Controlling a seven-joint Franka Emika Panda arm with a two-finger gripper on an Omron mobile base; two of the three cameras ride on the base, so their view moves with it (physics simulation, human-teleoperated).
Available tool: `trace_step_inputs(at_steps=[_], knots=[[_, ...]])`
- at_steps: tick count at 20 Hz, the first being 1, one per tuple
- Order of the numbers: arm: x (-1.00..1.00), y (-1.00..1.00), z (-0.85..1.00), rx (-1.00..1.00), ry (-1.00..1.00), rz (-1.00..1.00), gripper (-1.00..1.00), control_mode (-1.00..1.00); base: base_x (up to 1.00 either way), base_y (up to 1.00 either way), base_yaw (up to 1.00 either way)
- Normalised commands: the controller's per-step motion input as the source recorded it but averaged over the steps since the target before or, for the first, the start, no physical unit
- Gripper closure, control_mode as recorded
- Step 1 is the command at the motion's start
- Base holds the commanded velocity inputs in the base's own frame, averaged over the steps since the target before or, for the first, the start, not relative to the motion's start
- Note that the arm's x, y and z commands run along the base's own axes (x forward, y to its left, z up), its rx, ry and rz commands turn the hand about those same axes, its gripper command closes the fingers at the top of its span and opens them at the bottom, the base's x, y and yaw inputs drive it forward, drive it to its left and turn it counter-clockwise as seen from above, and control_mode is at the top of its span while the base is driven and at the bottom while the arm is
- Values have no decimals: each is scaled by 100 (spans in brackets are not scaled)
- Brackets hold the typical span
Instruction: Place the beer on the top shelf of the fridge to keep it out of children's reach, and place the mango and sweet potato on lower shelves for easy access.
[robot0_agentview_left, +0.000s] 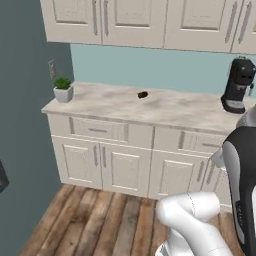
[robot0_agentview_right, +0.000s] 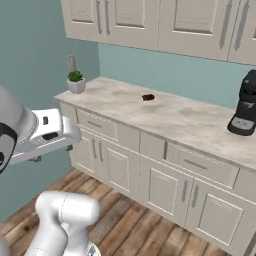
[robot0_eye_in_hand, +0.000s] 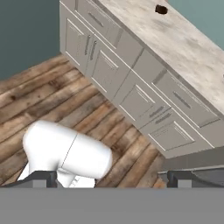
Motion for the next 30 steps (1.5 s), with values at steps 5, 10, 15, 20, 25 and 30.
trace_step_inputs(at_steps=[5, 10, 15, 20, 25, 30], knots=[[0, 0, 0, 0, 0, 0, -100, 100, 100, 56, -17], [0, 0, 0, 0, 0, 0, -100, 100, 95, 38, -22], [0, 0, 0, 0, 0, 0, -100, 100, 84, 14, -31], [0, 0, 0, 0, 0, 0, -100, 100, 77, 8, -33], [0, 0, 0, 0, 0, 0, -100, 100, 65, 19, -32], [0, 0, 0, 0, 0, 0, -100, 100, 42, 34, -28]])
